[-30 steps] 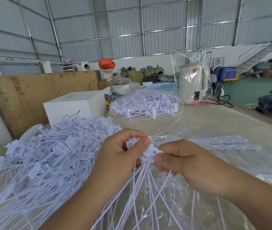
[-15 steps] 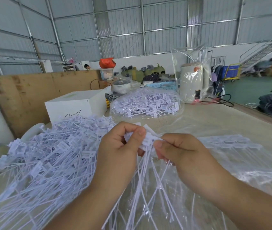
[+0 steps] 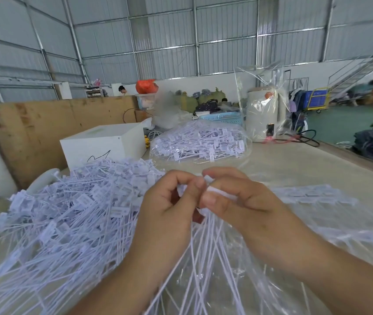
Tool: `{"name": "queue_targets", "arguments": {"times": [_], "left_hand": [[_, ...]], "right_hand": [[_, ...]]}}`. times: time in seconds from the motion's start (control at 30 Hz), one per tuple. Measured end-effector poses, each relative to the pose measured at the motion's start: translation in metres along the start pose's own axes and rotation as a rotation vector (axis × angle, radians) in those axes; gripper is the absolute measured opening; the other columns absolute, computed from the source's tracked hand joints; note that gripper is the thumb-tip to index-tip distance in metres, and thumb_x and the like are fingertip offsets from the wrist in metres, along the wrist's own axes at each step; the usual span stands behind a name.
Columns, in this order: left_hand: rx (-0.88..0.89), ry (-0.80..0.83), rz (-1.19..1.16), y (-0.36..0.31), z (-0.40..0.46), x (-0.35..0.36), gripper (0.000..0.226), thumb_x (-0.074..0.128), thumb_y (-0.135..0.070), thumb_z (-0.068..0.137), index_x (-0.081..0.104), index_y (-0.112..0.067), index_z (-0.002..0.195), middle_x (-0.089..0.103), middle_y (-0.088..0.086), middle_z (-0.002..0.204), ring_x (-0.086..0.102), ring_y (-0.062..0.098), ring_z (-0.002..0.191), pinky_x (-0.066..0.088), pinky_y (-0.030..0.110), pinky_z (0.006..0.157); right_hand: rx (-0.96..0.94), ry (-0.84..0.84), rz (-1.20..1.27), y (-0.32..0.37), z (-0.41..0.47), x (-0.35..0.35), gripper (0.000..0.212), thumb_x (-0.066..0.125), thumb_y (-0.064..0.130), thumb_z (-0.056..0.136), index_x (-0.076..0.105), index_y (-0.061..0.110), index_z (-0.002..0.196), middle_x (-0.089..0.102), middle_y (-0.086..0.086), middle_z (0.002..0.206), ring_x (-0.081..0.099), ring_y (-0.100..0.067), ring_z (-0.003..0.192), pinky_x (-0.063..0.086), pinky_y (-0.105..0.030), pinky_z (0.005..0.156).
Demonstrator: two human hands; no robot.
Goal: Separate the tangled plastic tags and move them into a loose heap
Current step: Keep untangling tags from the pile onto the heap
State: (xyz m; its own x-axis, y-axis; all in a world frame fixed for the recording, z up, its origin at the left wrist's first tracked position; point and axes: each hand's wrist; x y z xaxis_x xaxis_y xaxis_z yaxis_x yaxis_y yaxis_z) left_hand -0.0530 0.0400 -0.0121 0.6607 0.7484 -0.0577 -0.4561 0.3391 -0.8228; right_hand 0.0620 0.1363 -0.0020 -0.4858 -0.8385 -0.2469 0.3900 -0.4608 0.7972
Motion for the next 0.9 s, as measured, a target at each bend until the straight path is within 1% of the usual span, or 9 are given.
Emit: {"name": "queue_targets", "arguments": {"times": [0.1,0.2,0.33,0.4,0.47,0.53,0.67,0.8,0.9], "left_hand": [[-0.032,0.033,-0.120,0.000,0.001,0.001,0.016,0.060,-0.034,0.084,0.069,-0.028,0.073,0.063,-0.007,0.063,0.056,0.005,0.053,0.048,0.019,0.051],[-0.050,0.108,-0.142,0.001,0.000,0.002,0.018,0.055,-0.034,0.086,0.069,-0.027,0.077,0.061,-0.004,0.065,0.056,0.008,0.056,0.047,0.024,0.051],[-0.047,0.215,0.044,0.004,-0.006,0.004,0.034,0.050,-0.067,0.079,0.063,-0.046,0.103,0.063,0.004,0.078,0.060,0.020,0.071,0.051,0.050,0.066],[-0.032,0.307,0.176,0.004,-0.008,0.003,0.045,0.044,-0.077,0.075,0.045,-0.059,0.116,0.066,-0.007,0.089,0.064,0.012,0.081,0.054,0.047,0.078],[-0.019,0.436,0.254,0.002,-0.011,0.003,0.059,0.047,-0.076,0.073,0.024,-0.065,0.126,0.063,-0.013,0.087,0.062,0.003,0.080,0.051,0.035,0.077],[-0.090,0.512,0.206,-0.001,-0.013,0.006,0.073,0.054,-0.071,0.071,0.011,-0.071,0.130,0.062,-0.015,0.083,0.061,-0.001,0.079,0.046,0.028,0.078],[-0.311,0.501,-0.111,-0.002,-0.012,0.013,0.116,0.074,-0.040,0.059,-0.003,-0.059,0.144,0.072,-0.003,0.088,0.069,0.014,0.087,0.050,0.044,0.097],[-0.323,0.512,-0.074,-0.002,-0.014,0.020,0.091,0.071,-0.011,0.063,0.034,-0.070,0.121,0.074,-0.001,0.084,0.071,0.018,0.070,0.057,0.032,0.071],[-0.296,0.467,-0.100,-0.001,-0.016,0.024,0.065,0.059,0.002,0.075,0.048,-0.046,0.117,0.070,-0.001,0.072,0.066,0.020,0.058,0.053,0.030,0.052]], "right_hand": [[-0.038,-0.044,0.090,-0.004,-0.002,0.006,0.019,0.058,0.022,0.091,0.071,0.008,0.089,0.066,-0.006,0.098,0.062,-0.009,0.101,0.044,-0.012,0.085],[0.008,-0.105,0.138,-0.008,-0.002,0.013,0.016,0.059,0.024,0.095,0.061,0.008,0.097,0.065,0.003,0.081,0.061,-0.006,0.079,0.047,-0.013,0.072],[0.107,-0.148,0.202,-0.009,0.004,0.018,0.010,0.048,0.006,0.098,0.050,0.015,0.098,0.057,0.012,0.058,0.059,0.003,0.074,0.045,-0.006,0.063],[0.186,-0.163,0.249,-0.010,0.005,0.017,0.027,0.038,-0.004,0.100,0.046,0.019,0.087,0.035,0.011,0.045,0.050,0.005,0.070,0.043,-0.005,0.062],[0.213,-0.299,0.297,-0.013,0.005,0.014,0.018,0.049,0.001,0.097,0.054,0.018,0.095,0.057,0.002,0.074,0.054,-0.004,0.062,0.046,-0.015,0.057],[0.203,-0.416,0.278,-0.016,0.003,0.011,0.016,0.058,0.009,0.094,0.058,0.024,0.099,0.059,-0.005,0.096,0.058,-0.012,0.070,0.048,-0.029,0.063],[0.200,-0.500,0.259,-0.012,0.004,0.008,0.019,0.059,0.020,0.095,0.063,0.037,0.089,0.064,-0.005,0.104,0.064,-0.022,0.072,0.055,-0.042,0.058],[0.197,-0.491,0.125,-0.015,0.001,0.011,0.019,0.055,0.027,0.096,0.064,0.044,0.097,0.069,0.000,0.103,0.068,-0.024,0.091,0.055,-0.035,0.078],[0.246,-0.445,0.076,-0.018,0.000,0.018,0.022,0.053,0.032,0.097,0.061,0.047,0.110,0.068,0.009,0.109,0.068,-0.011,0.087,0.054,-0.019,0.070]]}}
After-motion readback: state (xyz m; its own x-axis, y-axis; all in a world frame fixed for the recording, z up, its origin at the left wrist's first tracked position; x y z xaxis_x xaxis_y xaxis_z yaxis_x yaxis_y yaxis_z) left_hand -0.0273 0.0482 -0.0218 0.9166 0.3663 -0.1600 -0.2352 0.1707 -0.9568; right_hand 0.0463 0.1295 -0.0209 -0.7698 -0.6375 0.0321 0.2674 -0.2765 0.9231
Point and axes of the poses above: each hand's wrist, its own z-axis towards the middle knuckle, its own x-axis out of the palm, y = z × x
